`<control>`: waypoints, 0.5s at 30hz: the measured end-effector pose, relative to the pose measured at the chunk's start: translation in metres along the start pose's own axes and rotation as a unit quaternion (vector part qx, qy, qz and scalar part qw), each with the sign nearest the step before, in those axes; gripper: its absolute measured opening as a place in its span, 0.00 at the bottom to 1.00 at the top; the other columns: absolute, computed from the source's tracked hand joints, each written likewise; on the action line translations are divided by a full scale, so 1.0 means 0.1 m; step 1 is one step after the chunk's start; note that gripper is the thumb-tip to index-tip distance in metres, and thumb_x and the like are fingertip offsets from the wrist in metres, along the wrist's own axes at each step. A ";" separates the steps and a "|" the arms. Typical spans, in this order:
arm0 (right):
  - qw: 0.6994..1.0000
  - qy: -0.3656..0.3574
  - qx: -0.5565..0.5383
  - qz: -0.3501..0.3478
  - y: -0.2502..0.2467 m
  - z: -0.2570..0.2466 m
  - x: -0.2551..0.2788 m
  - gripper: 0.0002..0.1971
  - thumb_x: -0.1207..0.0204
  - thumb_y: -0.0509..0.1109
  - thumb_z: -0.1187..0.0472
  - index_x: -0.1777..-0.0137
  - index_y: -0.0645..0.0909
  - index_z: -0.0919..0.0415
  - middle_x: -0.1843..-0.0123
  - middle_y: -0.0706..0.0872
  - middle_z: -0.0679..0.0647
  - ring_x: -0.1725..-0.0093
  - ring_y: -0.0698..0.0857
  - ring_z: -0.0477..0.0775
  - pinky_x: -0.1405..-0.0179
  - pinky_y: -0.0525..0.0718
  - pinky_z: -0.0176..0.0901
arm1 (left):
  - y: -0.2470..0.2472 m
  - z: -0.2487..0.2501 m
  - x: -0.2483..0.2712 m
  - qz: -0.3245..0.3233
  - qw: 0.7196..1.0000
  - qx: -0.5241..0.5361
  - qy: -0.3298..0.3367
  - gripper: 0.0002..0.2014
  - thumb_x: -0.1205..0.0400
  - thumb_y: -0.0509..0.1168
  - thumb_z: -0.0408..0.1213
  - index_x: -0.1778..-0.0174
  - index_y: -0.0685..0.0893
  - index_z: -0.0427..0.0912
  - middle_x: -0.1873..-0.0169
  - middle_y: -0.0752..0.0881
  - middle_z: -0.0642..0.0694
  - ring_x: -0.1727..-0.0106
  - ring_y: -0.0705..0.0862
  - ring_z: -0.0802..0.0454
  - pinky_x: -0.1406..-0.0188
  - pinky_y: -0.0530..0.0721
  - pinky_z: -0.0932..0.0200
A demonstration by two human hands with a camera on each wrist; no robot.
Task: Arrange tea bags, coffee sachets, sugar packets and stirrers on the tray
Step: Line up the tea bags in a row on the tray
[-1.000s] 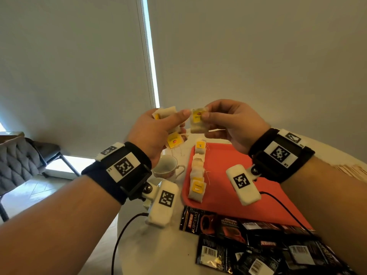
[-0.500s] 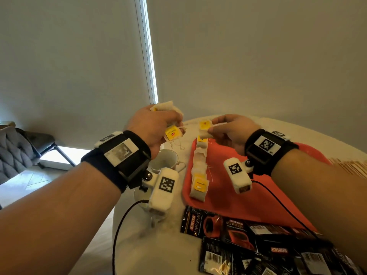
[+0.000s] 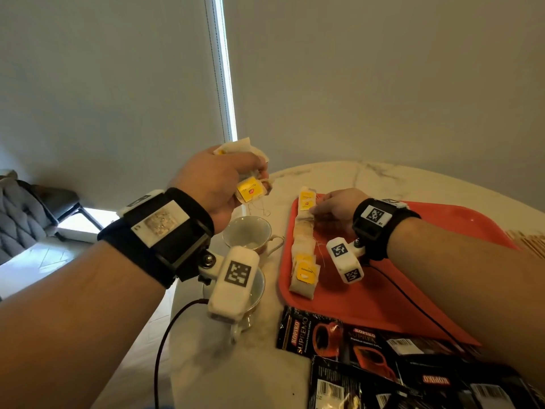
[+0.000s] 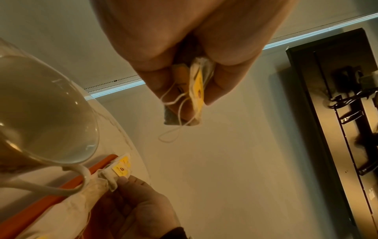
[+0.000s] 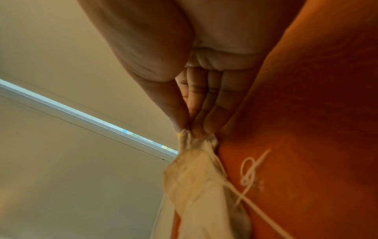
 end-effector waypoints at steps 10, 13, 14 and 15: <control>0.999 0.032 0.021 0.010 0.00 0.06 0.00 0.06 0.25 0.79 0.69 0.51 0.88 0.71 0.60 0.91 0.63 0.65 0.89 0.55 0.57 0.91 0.48 | 0.05 -0.04 0.03 0.004 0.999 0.030 -0.012 0.21 0.20 0.77 0.27 0.31 0.84 0.28 0.59 0.89 0.38 0.63 0.92 0.46 0.58 0.92 0.47; 0.999 0.039 0.035 0.013 -0.01 0.08 -0.01 0.05 0.24 0.79 0.69 0.52 0.88 0.71 0.64 0.91 0.61 0.67 0.89 0.54 0.59 0.91 0.47 | 0.07 -0.04 0.06 0.007 0.999 0.031 -0.020 0.19 0.20 0.76 0.27 0.33 0.85 0.30 0.57 0.90 0.37 0.64 0.93 0.47 0.59 0.93 0.49; 0.998 0.040 0.039 0.012 -0.01 0.08 0.00 0.05 0.24 0.79 0.69 0.52 0.88 0.71 0.65 0.91 0.61 0.68 0.89 0.54 0.61 0.90 0.46 | 0.08 -0.04 0.08 0.006 0.999 0.031 -0.022 0.19 0.19 0.76 0.27 0.33 0.85 0.29 0.56 0.89 0.36 0.64 0.92 0.47 0.59 0.92 0.48; 0.998 0.041 0.042 0.010 -0.01 0.08 0.01 0.06 0.23 0.78 0.69 0.51 0.88 0.72 0.65 0.90 0.61 0.69 0.89 0.54 0.63 0.90 0.45 | 0.09 -0.05 0.09 0.005 0.999 0.032 -0.024 0.19 0.19 0.76 0.27 0.33 0.85 0.29 0.56 0.89 0.36 0.64 0.92 0.46 0.58 0.92 0.48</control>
Point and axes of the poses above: each hand's wrist, its own x-axis away from the middle knuckle, its own y-axis out of the palm, z = x × y, the point moved 10 cm from there along -x, towards the middle knuckle
